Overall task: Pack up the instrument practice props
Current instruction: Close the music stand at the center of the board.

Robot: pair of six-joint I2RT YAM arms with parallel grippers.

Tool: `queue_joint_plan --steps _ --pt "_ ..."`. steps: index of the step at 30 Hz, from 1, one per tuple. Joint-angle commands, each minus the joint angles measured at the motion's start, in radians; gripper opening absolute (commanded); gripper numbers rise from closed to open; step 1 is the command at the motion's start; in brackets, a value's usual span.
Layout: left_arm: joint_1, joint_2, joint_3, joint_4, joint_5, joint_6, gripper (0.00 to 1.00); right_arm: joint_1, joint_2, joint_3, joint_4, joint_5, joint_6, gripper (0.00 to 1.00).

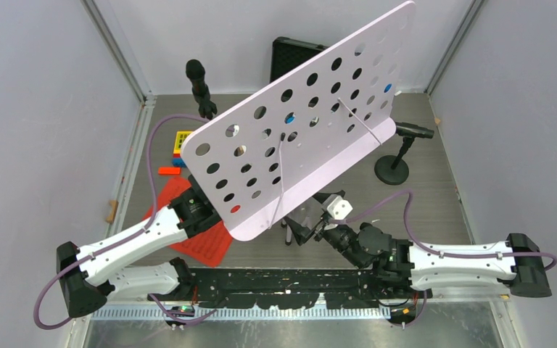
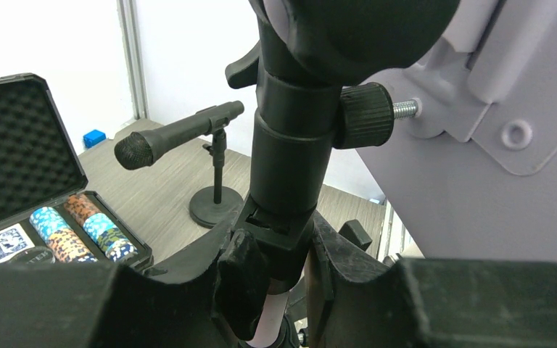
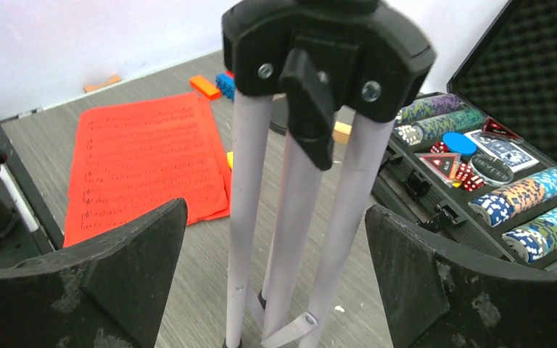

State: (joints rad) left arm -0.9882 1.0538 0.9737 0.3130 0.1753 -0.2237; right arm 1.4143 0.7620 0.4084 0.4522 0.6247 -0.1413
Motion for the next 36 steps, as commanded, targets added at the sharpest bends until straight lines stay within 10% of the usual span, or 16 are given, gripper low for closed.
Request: queue_joint_plan --steps 1,15,31,36 --pt "-0.001 -0.026 0.023 0.008 -0.021 -0.005 0.00 0.005 0.015 -0.018 0.223 0.076 -0.019 0.99" --pt "-0.001 -0.020 0.021 0.027 -0.013 -0.022 0.00 0.000 0.204 -0.095 0.508 0.147 -0.079 0.96" --pt "-0.001 -0.018 0.092 0.013 0.004 -0.019 0.00 -0.003 0.167 -0.032 0.531 0.110 -0.173 0.34" --pt "-0.001 -0.035 0.061 0.025 -0.041 -0.028 0.00 -0.003 0.142 -0.032 0.484 0.098 -0.185 0.41"
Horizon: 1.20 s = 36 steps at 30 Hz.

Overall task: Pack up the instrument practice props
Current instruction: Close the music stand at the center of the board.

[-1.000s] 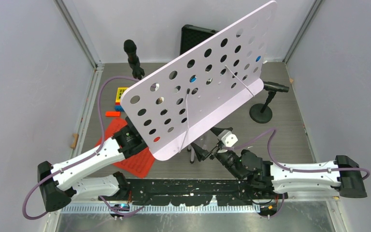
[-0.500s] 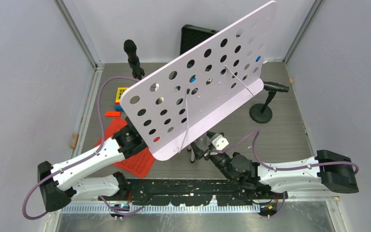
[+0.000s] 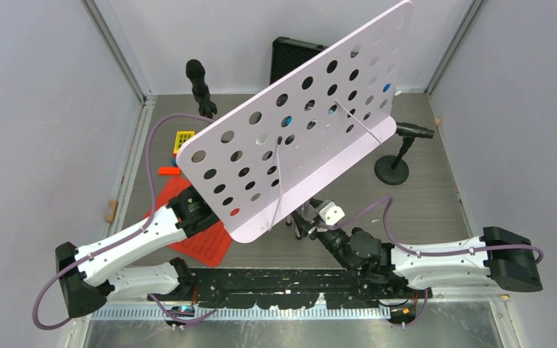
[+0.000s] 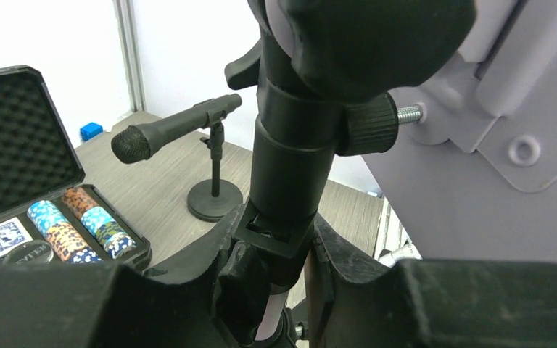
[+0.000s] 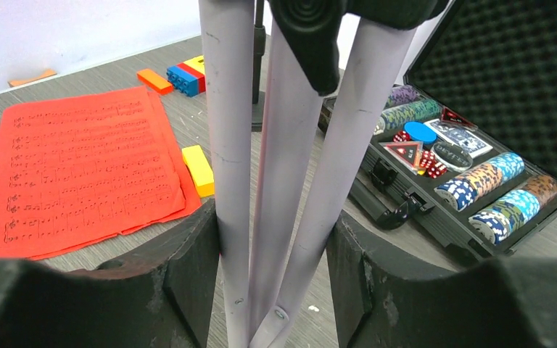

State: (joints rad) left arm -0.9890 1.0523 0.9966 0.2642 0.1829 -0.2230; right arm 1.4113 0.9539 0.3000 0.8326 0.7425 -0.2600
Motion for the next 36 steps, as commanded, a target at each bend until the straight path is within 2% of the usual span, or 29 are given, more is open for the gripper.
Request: queue_joint_plan --steps 1,2,4,10,15,23,27,33,36 --pt "0.000 -0.037 0.030 0.077 -0.055 -0.033 0.00 0.000 -0.053 0.071 0.103 -0.013 -0.065 0.50" --pt "0.000 -0.041 0.023 0.080 -0.058 -0.038 0.00 0.000 -0.053 0.056 0.105 -0.006 -0.062 0.69" --pt "0.000 -0.048 0.016 0.078 -0.062 -0.044 0.00 0.000 -0.049 0.022 0.148 0.018 -0.051 0.89" --pt "0.000 -0.059 0.014 0.050 -0.079 -0.049 0.00 -0.005 0.029 -0.034 0.259 0.043 -0.043 0.96" --pt "0.000 -0.061 0.010 0.046 -0.092 -0.056 0.00 -0.014 0.118 -0.024 0.290 0.027 -0.007 0.97" --pt "0.000 -0.074 0.008 0.027 -0.108 -0.059 0.00 -0.042 0.329 -0.018 0.445 0.118 -0.018 0.97" --pt "0.000 -0.096 0.006 0.006 -0.123 -0.048 0.00 -0.059 0.386 -0.027 0.480 0.121 0.011 0.95" --pt "0.000 -0.137 -0.012 -0.020 -0.155 -0.044 0.00 -0.070 0.417 -0.030 0.495 0.074 0.027 0.77" --pt "0.000 -0.173 -0.038 -0.026 -0.175 -0.048 0.00 -0.071 0.400 -0.023 0.480 0.047 0.019 0.59"
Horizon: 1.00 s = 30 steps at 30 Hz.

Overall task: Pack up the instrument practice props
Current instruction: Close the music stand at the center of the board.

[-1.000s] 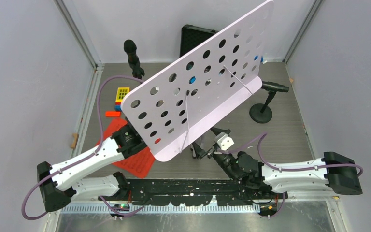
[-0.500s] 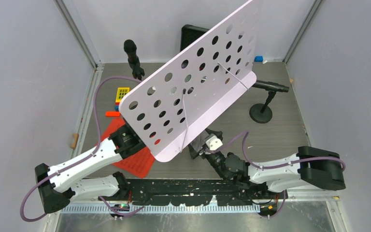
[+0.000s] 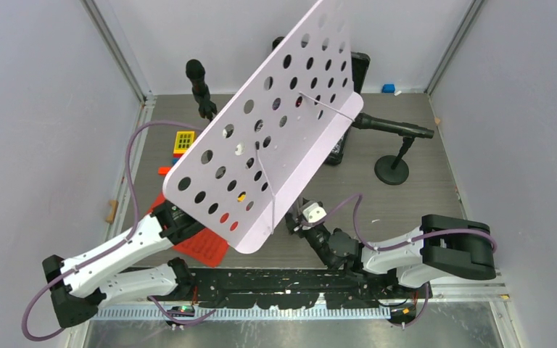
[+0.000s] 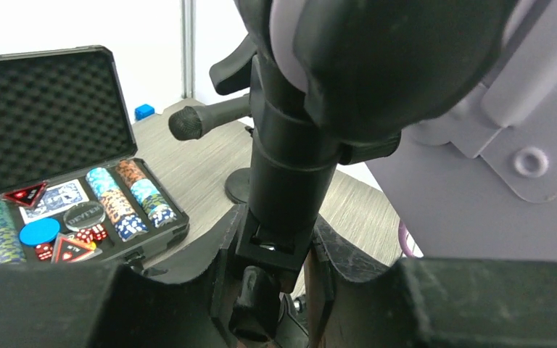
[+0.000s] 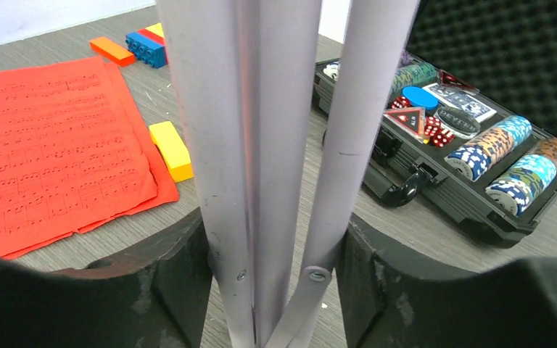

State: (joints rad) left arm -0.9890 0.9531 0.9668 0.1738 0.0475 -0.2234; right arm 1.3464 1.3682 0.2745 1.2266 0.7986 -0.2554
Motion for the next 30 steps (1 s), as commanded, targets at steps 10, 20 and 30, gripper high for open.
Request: queue_joint_plan --steps 10,20,30 --pt "0.000 -0.165 -0.092 0.069 -0.139 -0.069 0.00 -0.005 -0.171 0.094 -0.213 -0.102 0.021 0.02" --pt "0.000 -0.280 -0.119 0.017 -0.293 -0.056 0.00 -0.004 -0.347 0.318 -0.651 -0.131 0.069 0.00" --pt "0.000 -0.366 -0.128 -0.035 -0.445 -0.056 0.00 -0.004 -0.442 0.509 -0.915 -0.273 0.073 0.00"
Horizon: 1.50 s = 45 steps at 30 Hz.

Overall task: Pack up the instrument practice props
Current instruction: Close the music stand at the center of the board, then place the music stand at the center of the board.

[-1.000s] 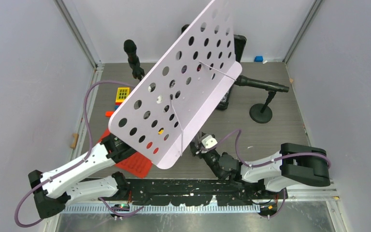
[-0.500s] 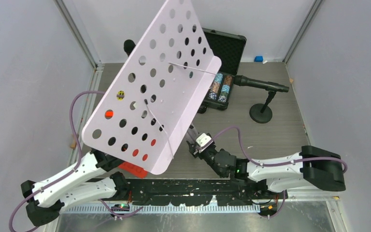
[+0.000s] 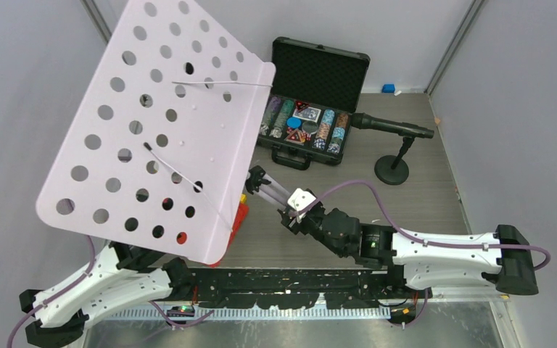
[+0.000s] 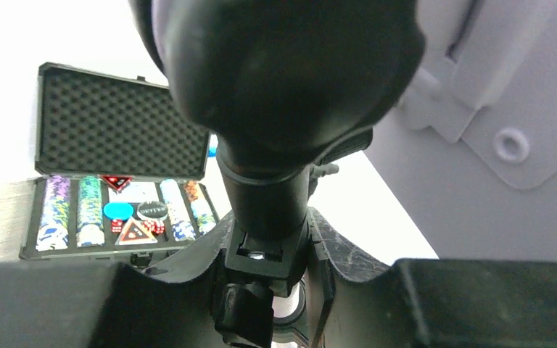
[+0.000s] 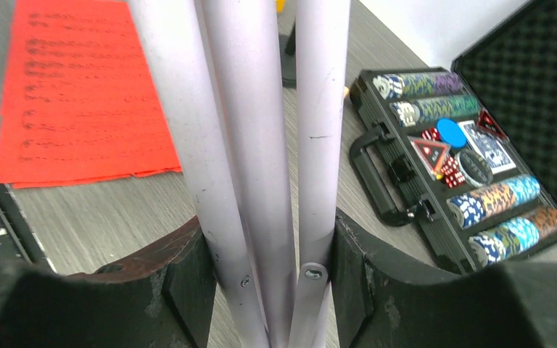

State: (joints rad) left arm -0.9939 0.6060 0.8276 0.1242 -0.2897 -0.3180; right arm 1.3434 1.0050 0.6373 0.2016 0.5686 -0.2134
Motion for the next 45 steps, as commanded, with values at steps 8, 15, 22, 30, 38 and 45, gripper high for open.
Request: queue_joint_plan --steps 8,15,22,30,38,45 --pt "0.005 -0.044 0.004 -0.006 -0.147 0.018 0.00 -0.001 -0.109 0.151 0.119 -0.108 0.043 0.00" --pt "0.005 -0.121 -0.034 0.017 -0.173 0.022 0.00 -0.001 -0.079 0.210 0.108 -0.106 -0.021 0.00" --pt "0.005 -0.137 0.017 -0.047 -0.360 0.018 0.00 -0.001 0.055 0.473 -0.171 -0.155 -0.007 0.00" --pt "0.005 -0.097 0.035 -0.006 -0.553 0.059 0.00 -0.006 0.156 0.630 -0.283 -0.185 -0.031 0.00" --pt "0.005 -0.093 0.001 0.095 -0.728 0.130 0.00 -0.093 0.270 0.720 -0.303 -0.289 -0.026 0.00" --pt "0.005 -0.142 -0.077 0.133 -0.824 0.151 0.00 -0.148 0.330 0.714 -0.233 -0.342 -0.008 0.00"
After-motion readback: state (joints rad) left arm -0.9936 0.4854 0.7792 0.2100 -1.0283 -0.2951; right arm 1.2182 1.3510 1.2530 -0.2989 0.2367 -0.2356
